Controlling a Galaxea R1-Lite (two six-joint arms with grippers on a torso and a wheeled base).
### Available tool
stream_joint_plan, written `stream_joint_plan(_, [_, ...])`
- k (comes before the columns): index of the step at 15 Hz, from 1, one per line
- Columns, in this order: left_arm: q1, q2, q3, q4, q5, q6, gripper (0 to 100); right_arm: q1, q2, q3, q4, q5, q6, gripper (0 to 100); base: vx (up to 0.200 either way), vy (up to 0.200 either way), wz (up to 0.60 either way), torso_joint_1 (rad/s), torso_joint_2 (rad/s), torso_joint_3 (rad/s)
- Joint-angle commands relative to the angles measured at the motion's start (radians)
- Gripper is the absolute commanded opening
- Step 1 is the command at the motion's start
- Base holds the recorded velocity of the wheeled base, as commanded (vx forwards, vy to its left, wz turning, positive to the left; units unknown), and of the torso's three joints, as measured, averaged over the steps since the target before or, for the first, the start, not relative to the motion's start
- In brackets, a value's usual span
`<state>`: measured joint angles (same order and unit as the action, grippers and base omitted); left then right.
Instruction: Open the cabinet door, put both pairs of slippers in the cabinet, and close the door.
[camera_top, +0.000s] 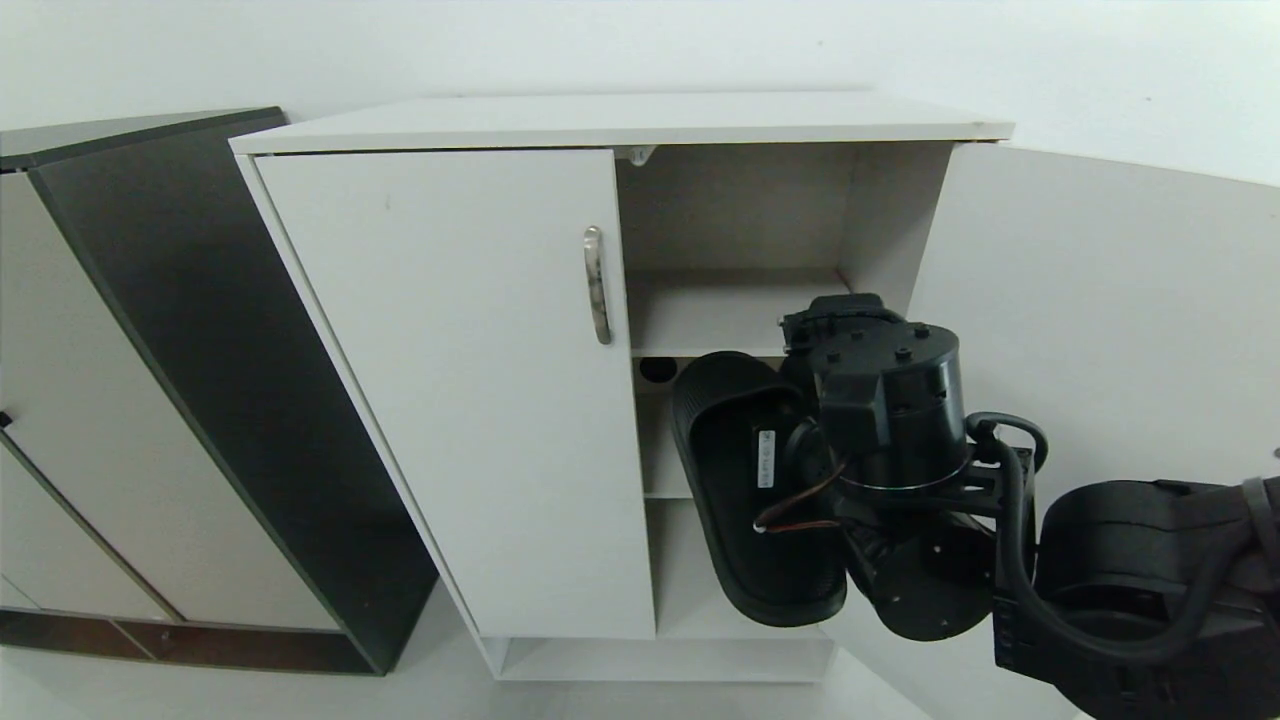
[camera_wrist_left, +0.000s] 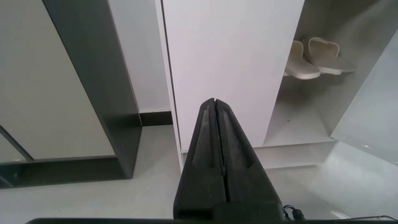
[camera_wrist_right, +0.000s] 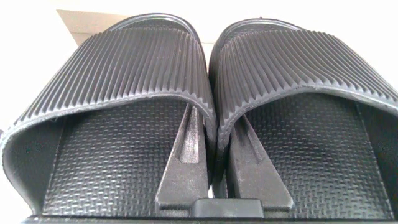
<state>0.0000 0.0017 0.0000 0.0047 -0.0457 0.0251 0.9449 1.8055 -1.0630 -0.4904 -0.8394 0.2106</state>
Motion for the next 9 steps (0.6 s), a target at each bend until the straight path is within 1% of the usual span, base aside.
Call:
stream_joint_plan(1, [0.0, 0.0, 0.0, 0.0, 0.0, -0.001, 0, -0.001, -0.008, 0.003, 0.0, -0.001, -0.004, 0, 0.0, 0.0, 0.0, 0.0, 0.0, 0.0])
stream_joint_plan(3, [0.0, 0.0, 0.0, 0.0, 0.0, 0.001, 0, -0.001, -0.006, 0.005, -0.002, -0.001, -0.004, 0, 0.0, 0.0, 0.0, 0.0, 0.0, 0.0])
stream_joint_plan(9, [0.0, 0.0, 0.0, 0.0, 0.0, 0.001, 0, -0.001, -0.003, 0.008, -0.005, -0.001, -0.004, 0, 0.2, 0.0, 0.0, -0.001, 0.0, 0.005])
